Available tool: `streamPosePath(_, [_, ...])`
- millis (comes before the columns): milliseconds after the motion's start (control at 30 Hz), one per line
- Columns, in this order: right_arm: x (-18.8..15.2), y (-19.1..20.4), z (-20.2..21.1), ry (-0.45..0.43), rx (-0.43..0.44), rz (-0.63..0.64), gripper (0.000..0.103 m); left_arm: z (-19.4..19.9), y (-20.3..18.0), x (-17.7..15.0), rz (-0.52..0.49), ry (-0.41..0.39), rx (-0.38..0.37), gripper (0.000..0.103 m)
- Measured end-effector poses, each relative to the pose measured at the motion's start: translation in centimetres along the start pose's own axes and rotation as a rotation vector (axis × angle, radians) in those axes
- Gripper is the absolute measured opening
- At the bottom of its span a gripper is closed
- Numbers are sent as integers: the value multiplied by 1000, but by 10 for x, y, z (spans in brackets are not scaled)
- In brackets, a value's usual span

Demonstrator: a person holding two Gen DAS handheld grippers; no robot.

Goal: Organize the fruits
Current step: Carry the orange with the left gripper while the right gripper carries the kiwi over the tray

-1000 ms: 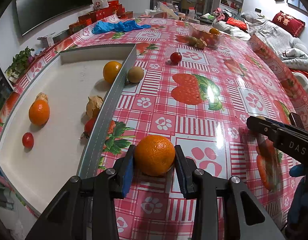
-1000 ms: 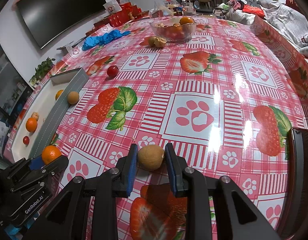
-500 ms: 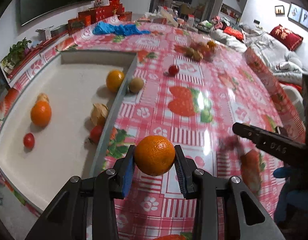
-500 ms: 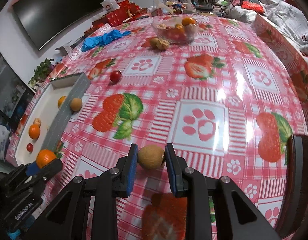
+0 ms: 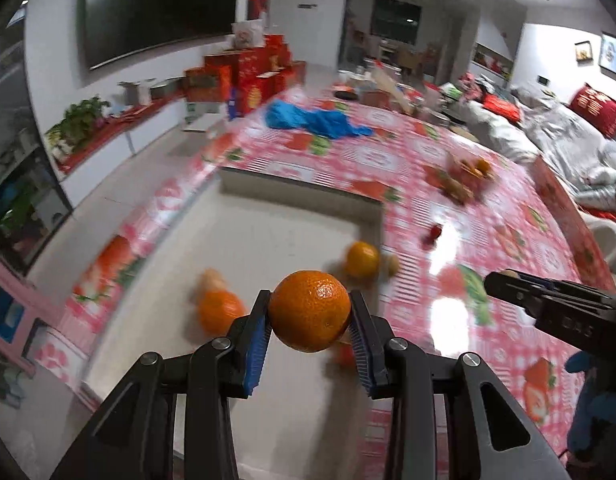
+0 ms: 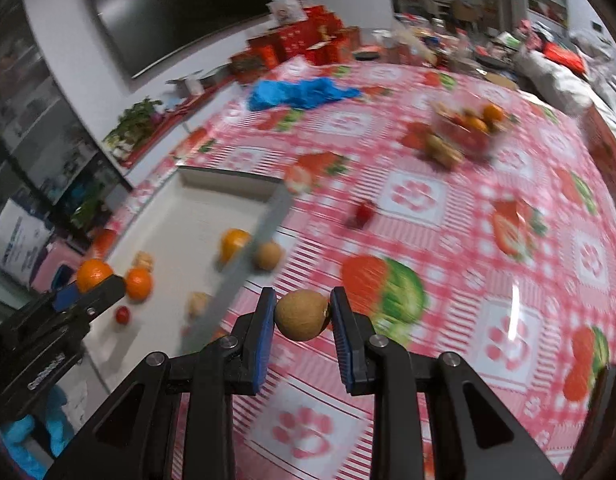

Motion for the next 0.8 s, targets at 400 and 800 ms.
streamPosePath(400, [43,78,-23,34,68,127,30,4,41,33,-8,-25,56,39])
streamPosePath(800, [27,81,-75,174,67,116,30,-47,59,12,29,96,73,39])
Point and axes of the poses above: each gripper's, at about its wrist camera, not at the fingertips, and z roughly against the way its jaws point, y to its left, x to its top, the point moved 5 cm from there along -z, roughly the way its jaws point, and after that the axes turned 10 degrees about y, right-handed, at the moved point
